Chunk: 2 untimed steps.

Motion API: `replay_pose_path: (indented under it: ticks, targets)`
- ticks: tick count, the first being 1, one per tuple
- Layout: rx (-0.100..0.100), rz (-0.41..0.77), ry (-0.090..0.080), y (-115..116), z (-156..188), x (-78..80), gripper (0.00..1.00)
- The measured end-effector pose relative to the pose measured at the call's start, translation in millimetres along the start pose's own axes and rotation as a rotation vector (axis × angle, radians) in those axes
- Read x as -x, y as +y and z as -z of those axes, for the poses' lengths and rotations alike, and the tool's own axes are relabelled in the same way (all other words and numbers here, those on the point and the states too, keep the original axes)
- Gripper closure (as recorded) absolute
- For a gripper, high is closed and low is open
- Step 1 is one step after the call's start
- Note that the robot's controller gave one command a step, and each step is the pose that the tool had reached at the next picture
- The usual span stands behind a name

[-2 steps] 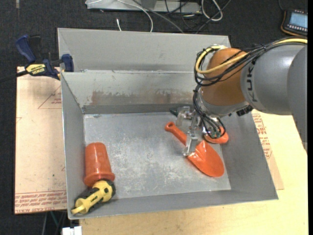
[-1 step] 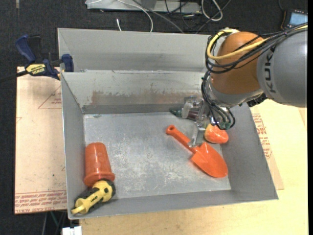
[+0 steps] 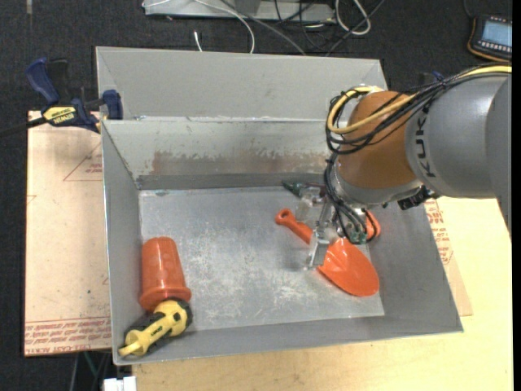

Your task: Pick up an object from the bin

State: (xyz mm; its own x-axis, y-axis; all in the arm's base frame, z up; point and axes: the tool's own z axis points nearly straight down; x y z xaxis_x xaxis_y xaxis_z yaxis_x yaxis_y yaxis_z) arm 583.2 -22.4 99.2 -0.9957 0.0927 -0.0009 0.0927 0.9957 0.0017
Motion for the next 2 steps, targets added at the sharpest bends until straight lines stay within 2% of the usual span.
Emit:
replay_pose_path:
  ticks: [1,2]
  targets:
    - [0.008,-0.192,-0.024,-7,-30,6.1,0.0]
    - [0.002,-0.418,-0.006,-35,-28,10.6,1.0]
